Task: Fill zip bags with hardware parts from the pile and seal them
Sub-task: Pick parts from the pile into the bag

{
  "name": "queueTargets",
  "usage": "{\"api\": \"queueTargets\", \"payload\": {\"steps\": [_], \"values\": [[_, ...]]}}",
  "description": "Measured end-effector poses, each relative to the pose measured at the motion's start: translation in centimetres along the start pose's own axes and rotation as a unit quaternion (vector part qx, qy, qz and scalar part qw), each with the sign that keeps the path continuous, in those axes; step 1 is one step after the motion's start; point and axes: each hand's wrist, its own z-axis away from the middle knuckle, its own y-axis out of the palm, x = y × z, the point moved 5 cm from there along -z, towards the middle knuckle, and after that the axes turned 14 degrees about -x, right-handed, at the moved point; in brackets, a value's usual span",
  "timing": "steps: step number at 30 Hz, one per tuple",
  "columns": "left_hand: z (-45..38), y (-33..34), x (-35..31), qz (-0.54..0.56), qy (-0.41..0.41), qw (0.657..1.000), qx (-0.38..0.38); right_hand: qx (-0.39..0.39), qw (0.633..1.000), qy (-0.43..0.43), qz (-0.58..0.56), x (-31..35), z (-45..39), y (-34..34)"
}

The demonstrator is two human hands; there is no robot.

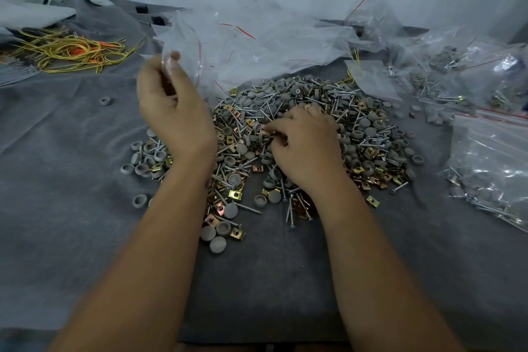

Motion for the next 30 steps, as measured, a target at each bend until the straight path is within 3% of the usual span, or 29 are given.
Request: {"api": "queueTargets", "payload": {"steps": [2, 5, 9, 11, 16, 30], "values": [[0.0, -0.1, -0.8, -0.009, 0.079, 0.997, -0.007, 0.011, 0.999, -0.018, 0.032, 0.0, 0.1, 0.3], [0.9, 0.7, -0.7, -0.062, 0.157, 0.982, 0.079, 0.013, 0.997, -0.043, 0.064, 0.3, 0.2, 0.6], [2.7, 2.6, 1.6, -0.201, 0.124, 0.932, 0.276, -0.002, 0.995, -0.049, 0.086, 0.4, 0.1, 0.7], [3.2, 2.9, 2.5, -0.227, 0.098, 0.914, 0.322, -0.018, 0.996, -0.033, 0.081, 0.2, -0.1, 0.5], [3.0, 2.9, 3.3, -0.216, 0.032, 0.923, 0.318, -0.041, 0.997, 0.012, 0.063, -0.4, -0.6, 0.5], [3.2, 3.0, 3.7, -0.211, 0.001, 0.923, 0.322, -0.022, 0.994, 0.04, 0.096, -0.8, -0.6, 1.0]]}}
